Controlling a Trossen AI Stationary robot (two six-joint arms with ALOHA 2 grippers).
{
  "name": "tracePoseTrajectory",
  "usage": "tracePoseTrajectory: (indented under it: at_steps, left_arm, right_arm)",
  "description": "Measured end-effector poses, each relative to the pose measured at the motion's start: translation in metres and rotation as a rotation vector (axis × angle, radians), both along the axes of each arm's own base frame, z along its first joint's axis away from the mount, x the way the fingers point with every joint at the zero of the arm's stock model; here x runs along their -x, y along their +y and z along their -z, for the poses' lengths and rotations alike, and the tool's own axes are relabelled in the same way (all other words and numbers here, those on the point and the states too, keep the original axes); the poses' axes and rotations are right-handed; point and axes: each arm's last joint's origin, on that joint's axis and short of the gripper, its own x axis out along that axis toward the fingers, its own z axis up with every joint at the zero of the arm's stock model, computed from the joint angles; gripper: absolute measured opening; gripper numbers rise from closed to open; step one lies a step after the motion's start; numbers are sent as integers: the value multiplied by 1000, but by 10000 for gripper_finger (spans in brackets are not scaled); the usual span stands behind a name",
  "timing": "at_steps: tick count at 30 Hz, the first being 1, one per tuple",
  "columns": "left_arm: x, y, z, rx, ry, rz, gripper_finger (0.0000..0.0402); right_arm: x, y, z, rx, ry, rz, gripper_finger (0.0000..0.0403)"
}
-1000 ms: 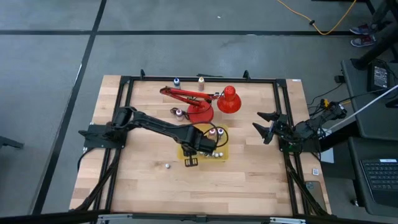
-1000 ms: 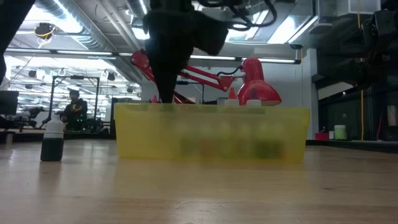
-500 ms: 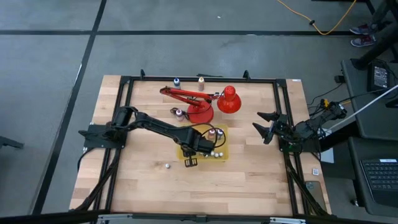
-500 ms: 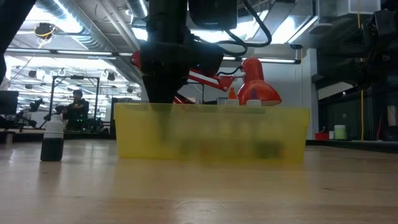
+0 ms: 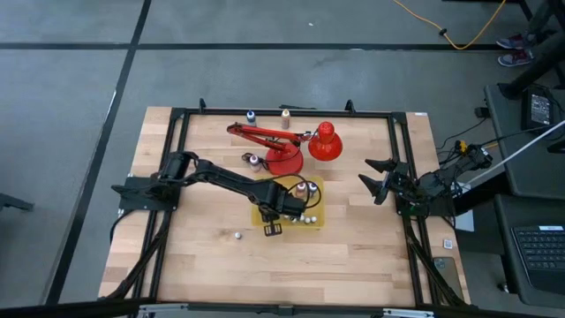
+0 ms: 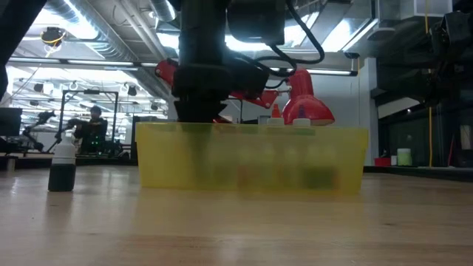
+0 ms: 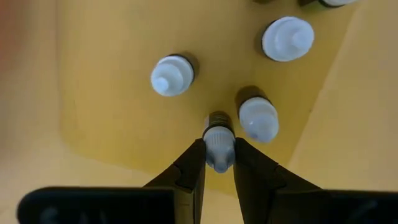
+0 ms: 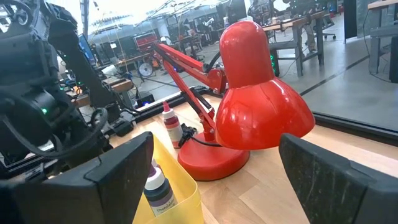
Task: Pick & Place food coloring
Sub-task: Put the small black food bottle into the yellow bin, then put the small red food bottle into the yellow bin
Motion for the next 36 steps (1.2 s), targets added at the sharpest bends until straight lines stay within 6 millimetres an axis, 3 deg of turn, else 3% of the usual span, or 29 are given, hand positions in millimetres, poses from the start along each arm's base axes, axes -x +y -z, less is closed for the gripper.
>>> tracePoseTrajectory:
  at_steps: [6,21,30,36]
  left_arm:
    - [-1,0,0,-2,-12,4,66]
    - [-1,4,0,-1,-9,-6,132]
    - [0,7,-8,28,-21,-15,195]
    - [5,12,-28,-3,-68,-50,241]
  right_arm:
    - [0,0,0,1,1,0,347]
    - [0,0,0,1,0,0,347]
    - [0,0,0,1,1,0,347]
    - [0,0,0,0,0,0,347]
